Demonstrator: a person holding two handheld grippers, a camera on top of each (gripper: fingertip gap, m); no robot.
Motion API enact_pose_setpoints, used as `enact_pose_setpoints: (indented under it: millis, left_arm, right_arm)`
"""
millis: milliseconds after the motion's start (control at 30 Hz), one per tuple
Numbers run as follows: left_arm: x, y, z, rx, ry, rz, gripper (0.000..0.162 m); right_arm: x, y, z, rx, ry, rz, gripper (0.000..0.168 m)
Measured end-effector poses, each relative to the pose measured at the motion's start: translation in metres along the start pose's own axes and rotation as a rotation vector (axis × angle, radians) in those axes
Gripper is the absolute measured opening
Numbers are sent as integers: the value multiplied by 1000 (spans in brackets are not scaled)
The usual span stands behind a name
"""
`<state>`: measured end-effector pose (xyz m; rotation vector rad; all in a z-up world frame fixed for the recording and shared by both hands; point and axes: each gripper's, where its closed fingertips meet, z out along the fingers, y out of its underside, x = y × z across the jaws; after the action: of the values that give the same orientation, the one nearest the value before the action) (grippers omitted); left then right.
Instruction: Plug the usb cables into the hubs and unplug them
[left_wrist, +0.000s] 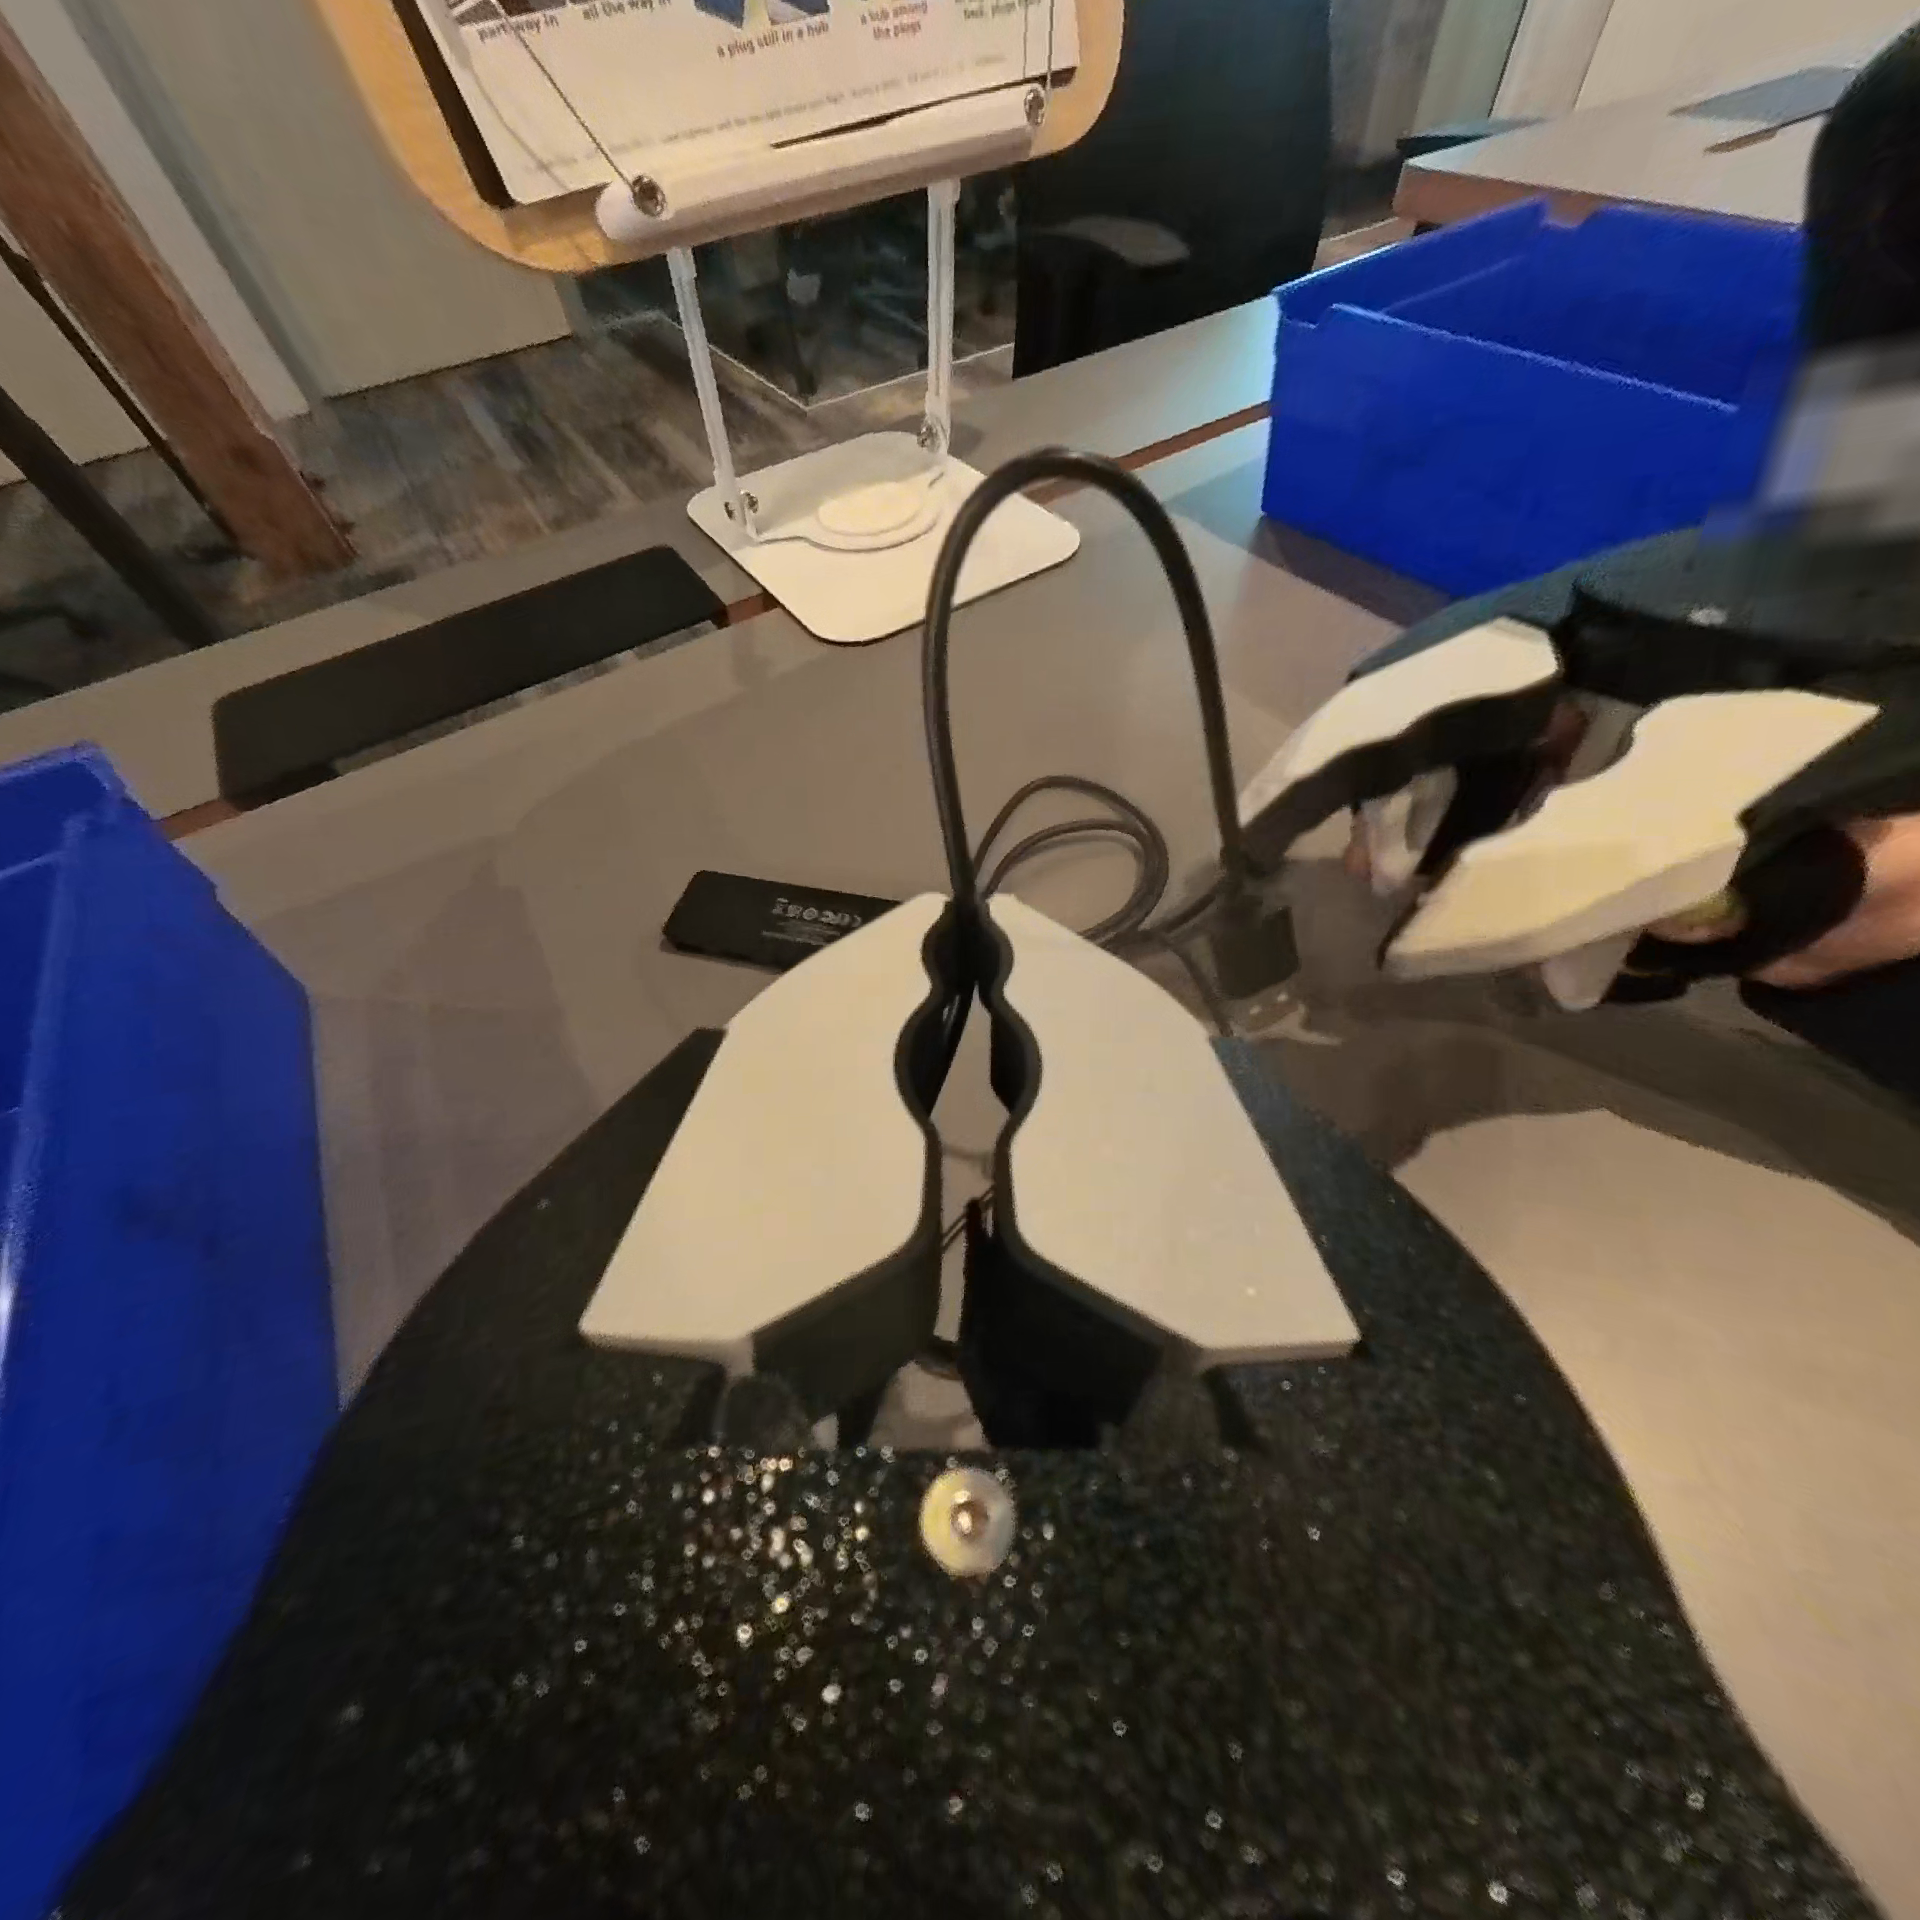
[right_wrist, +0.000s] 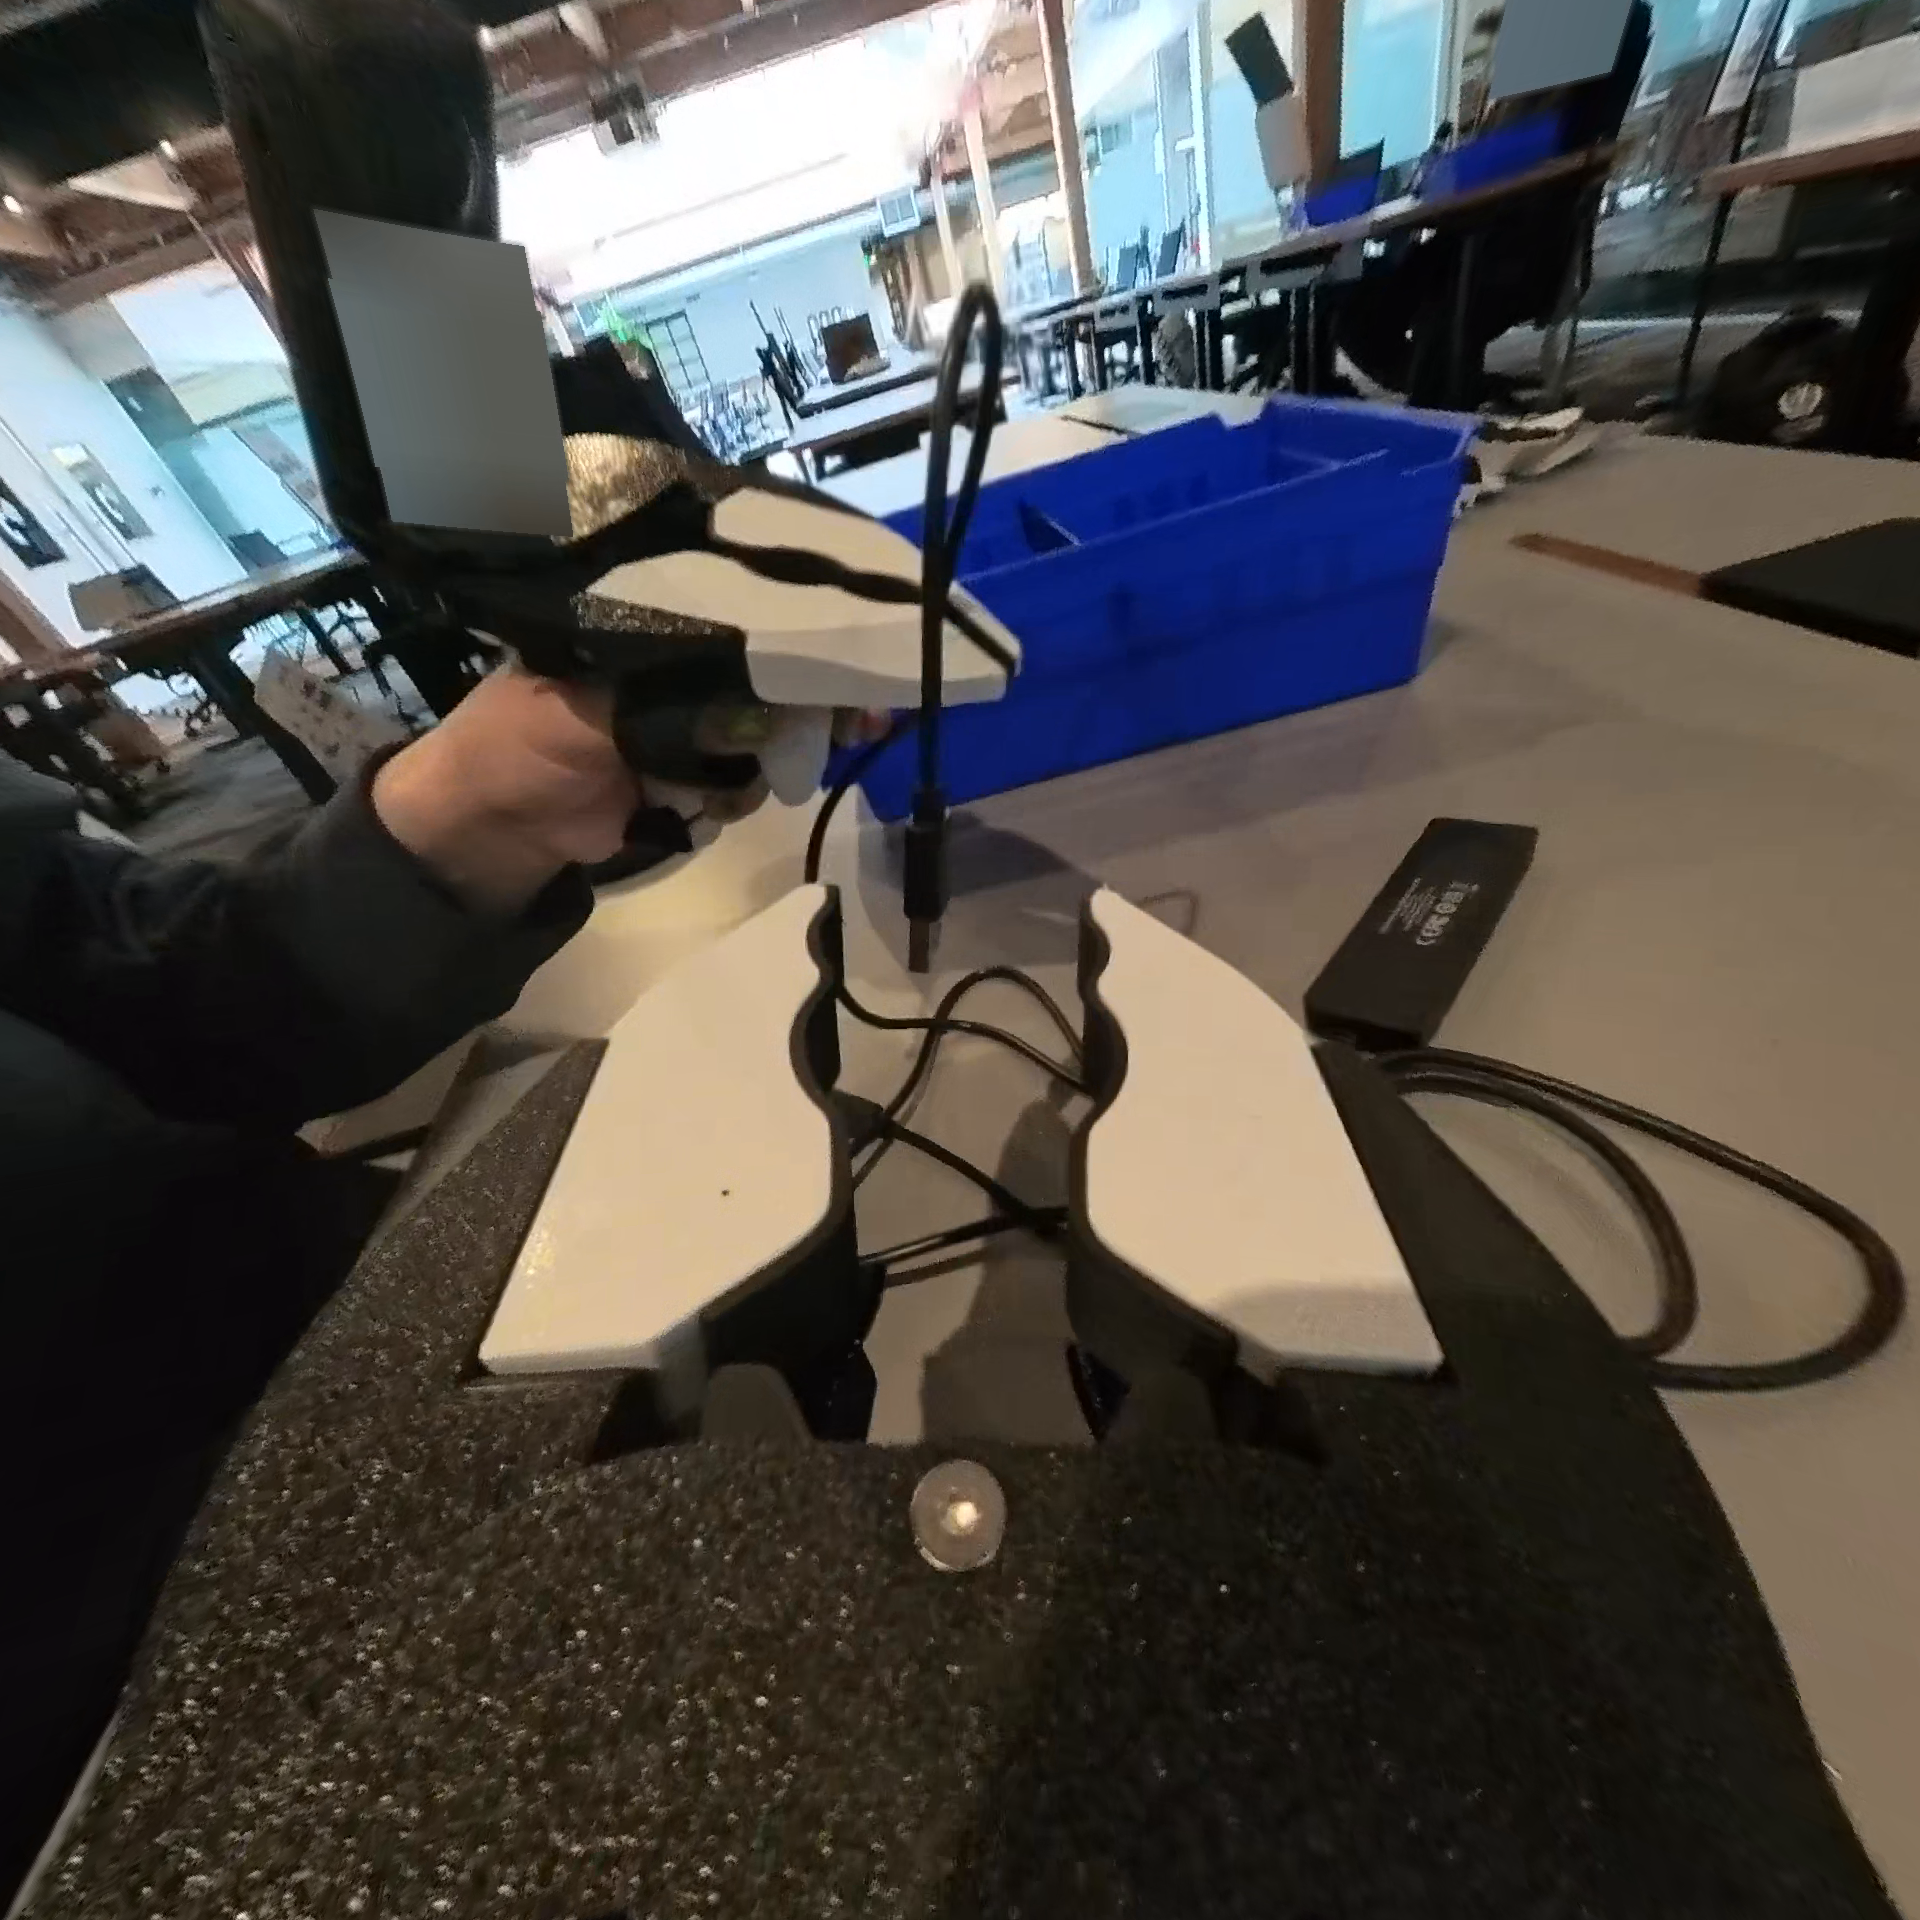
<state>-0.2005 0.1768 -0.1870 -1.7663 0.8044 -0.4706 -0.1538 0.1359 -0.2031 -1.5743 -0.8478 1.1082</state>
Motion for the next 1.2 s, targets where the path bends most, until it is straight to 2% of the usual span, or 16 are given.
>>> enact_pose_setpoints:
  millis: [233,367,467,500,600,667,733,867,967,1100,1200]
  left_arm:
    - [8,4,12,0,27,12,2]
    - [10,4,11,7,39,9,2]
    - [6,7,7,-7,42,8,5]
    - [2,8,4,-11,23,7,10]
    - [-4,1,-9,8,-15,74,49]
    - [0,-9,-18,36,-17,169,67]
    - [8,-20,-27,57,-17,303,71]
    - [40,-37,-34,67,14,585,64]
    - [60,-33,-27,6,43,721,63]
    - [63,-5,-10,-152,47,890,41]
    - [63,8,-5,-196,51,949,14]
  right_arm:
    - [-3,12,20,-51,13,58,41]
    - [7,24,19,-134,81,0,8]
    - [15,22,14,-151,154,-55,8]
    - [18,21,12,-157,185,-87,8]
    - [25,14,4,-187,288,-246,8]
    - [26,10,-1,-215,349,-363,8]
    - [28,7,-5,-262,411,-504,8]
    - [26,9,-6,-369,495,-785,8]
    - [22,15,0,-433,502,-921,8]
    - [17,19,3,-472,494,-1019,8]
    - [16,18,1,-472,503,-1040,8]
